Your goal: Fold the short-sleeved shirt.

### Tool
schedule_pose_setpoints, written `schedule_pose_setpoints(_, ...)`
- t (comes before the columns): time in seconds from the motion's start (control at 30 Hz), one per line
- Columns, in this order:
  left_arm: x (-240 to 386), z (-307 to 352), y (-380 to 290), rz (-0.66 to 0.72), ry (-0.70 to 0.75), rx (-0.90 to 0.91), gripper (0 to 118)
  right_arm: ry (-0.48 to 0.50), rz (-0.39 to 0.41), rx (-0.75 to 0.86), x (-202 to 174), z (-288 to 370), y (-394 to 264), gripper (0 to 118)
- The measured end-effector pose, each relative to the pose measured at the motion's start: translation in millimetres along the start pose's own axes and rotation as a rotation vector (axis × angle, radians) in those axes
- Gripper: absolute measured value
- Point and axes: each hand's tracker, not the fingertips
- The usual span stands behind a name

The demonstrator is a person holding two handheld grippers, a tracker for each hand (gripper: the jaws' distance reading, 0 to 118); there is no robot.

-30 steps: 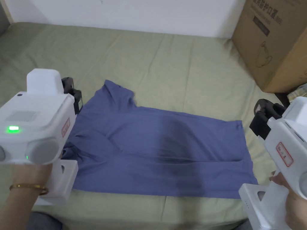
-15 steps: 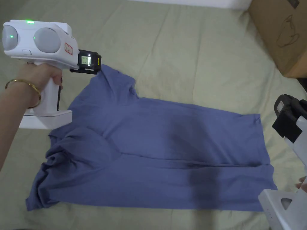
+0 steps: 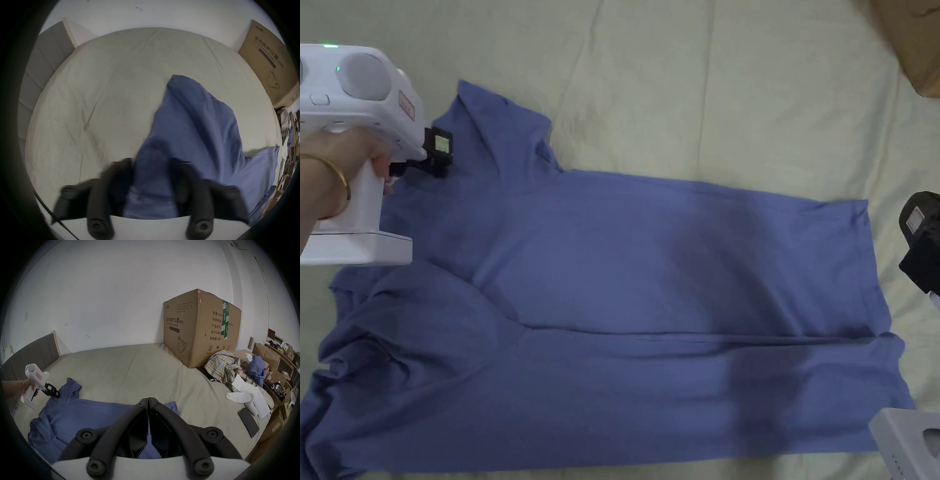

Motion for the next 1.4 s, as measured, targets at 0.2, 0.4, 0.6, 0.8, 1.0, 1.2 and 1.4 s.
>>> schedule_pose_setpoints(0.2, -4.0, 14.1, -5.1, 0.042, -0.036, 0.066, 0, 0.014, 0.005, -0.019, -4.1, 0.5, 2.8, 0)
schedule_pose_setpoints(0.4, -12.5, 61.7, -17.5, 0.041, -0.097, 0.236, 0, 0.023, 0.034, -0.065, 42.3, -37.6, 38.4, 0)
schedule_pose_setpoints(0.6, -13.2, 87.2, -28.9, 0.052, -0.126, 0.276, 0, 0.02, 0.02, -0.366, 77.6, -136.4, 72.2, 116)
schedule_pose_setpoints(0.8, -12.7, 90.1, -31.0, 0.08, -0.136, 0.27, 0, -0.087, 0.024, -0.629, 90.6, -235.3, 39.1, 115)
schedule_pose_setpoints(1.0, -15.4, 81.8, -26.4, 0.105, -0.154, 0.262, 0, -0.186, -0.03, -0.7, 105.9, -279.3, -0.4, 79)
schedule_pose_setpoints(1.2, -17.9, 72.0, -27.7, 0.144, -0.157, 0.246, 0, -0.117, -0.058, -0.657, 104.1, -274.2, 1.2, 2)
schedule_pose_setpoints(1.4, -20.4, 85.0, -33.4, 0.169, -0.163, 0.254, 0, -0.088, -0.008, -0.618, 105.2, -244.6, 26.3, 2)
